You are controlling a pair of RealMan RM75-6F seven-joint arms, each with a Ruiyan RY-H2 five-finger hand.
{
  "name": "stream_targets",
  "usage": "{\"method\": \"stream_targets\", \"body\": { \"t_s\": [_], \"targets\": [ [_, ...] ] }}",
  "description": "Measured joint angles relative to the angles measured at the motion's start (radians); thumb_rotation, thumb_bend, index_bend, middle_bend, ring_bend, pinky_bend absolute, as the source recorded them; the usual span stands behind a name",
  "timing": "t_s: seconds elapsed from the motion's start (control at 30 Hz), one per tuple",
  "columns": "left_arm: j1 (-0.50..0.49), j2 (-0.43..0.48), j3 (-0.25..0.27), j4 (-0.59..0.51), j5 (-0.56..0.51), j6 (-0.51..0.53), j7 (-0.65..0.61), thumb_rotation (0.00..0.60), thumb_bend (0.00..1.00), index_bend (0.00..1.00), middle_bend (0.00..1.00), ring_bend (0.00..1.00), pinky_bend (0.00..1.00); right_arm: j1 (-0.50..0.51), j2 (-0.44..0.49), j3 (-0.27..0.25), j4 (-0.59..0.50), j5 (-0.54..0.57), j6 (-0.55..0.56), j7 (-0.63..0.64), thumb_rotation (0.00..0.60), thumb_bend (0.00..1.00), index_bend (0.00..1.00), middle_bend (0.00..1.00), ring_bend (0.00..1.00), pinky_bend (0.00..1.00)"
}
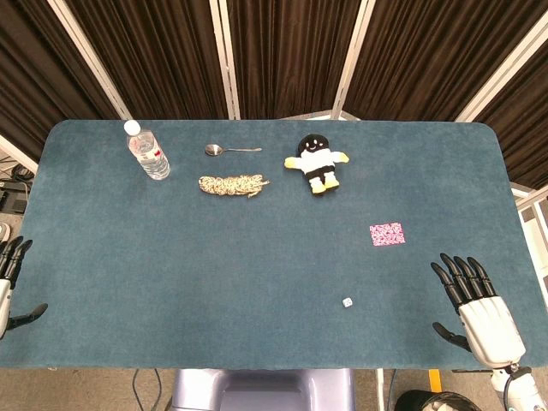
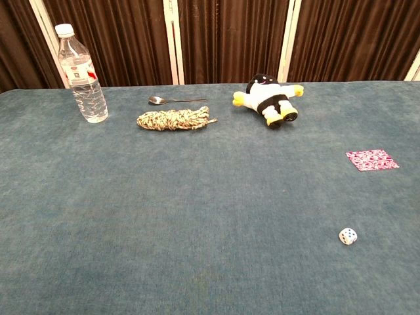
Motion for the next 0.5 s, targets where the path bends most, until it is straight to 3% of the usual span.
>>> {"method": "stream_targets", "body": {
  "t_s": [0.2, 0.23, 0.27, 0.33, 0.37, 0.4, 0.47, 0.5],
  "targets": [
    [-0.002, -0.005, 0.000, -0.003, 0.009, 0.004, 0.009, 0.600, 0.00, 0.00, 0.00, 0.00, 0.00, 0.000, -0.002, 0.000, 0.009, -0.011, -0.020, 0.003, 0.600, 0.00, 0.00, 0.00, 0.00, 0.00],
    [-0.001, -0.006, 0.001, -0.003, 0.009, 0.004, 0.009, 0.600, 0.00, 0.00, 0.00, 0.00, 0.00, 0.001, -0.003, 0.000, 0.010, -0.012, -0.023, 0.003, 0.600, 0.00, 0.00, 0.03, 0.00, 0.00],
    [-0.001, -0.006, 0.001, -0.003, 0.008, 0.003, 0.009, 0.600, 0.00, 0.00, 0.00, 0.00, 0.00, 0.002, -0.004, 0.000, 0.012, -0.013, -0.027, 0.004, 0.600, 0.04, 0.00, 0.17, 0.10, 0.04],
    [-0.002, -0.008, 0.001, 0.000, 0.005, 0.000, 0.012, 0.600, 0.00, 0.00, 0.00, 0.00, 0.00, 0.009, -0.010, 0.001, 0.019, -0.016, -0.042, 0.003, 0.600, 0.18, 0.00, 0.50, 0.41, 0.32],
    [-0.003, -0.010, 0.000, 0.001, 0.003, -0.002, 0.014, 0.600, 0.00, 0.00, 0.00, 0.00, 0.00, 0.015, -0.017, 0.004, 0.025, -0.017, -0.051, 0.001, 0.600, 0.29, 0.00, 0.67, 0.61, 0.59],
    [-0.004, -0.012, 0.000, 0.002, 0.002, -0.004, 0.017, 0.600, 0.00, 0.00, 0.00, 0.00, 0.00, 0.023, -0.029, 0.008, 0.036, -0.020, -0.065, -0.003, 0.600, 0.39, 0.00, 0.75, 0.71, 0.82],
    [-0.006, -0.015, 0.001, 0.005, 0.001, -0.010, 0.021, 0.600, 0.00, 0.00, 0.00, 0.00, 0.00, 0.036, -0.044, 0.010, 0.048, -0.023, -0.091, -0.007, 0.600, 0.49, 0.00, 0.81, 0.78, 0.99],
    [-0.007, -0.016, 0.002, 0.006, 0.000, -0.013, 0.023, 0.600, 0.00, 0.00, 0.00, 0.00, 0.00, 0.046, -0.052, 0.009, 0.053, -0.026, -0.115, -0.009, 0.600, 0.52, 0.00, 0.82, 0.80, 1.00]
  ]
}}
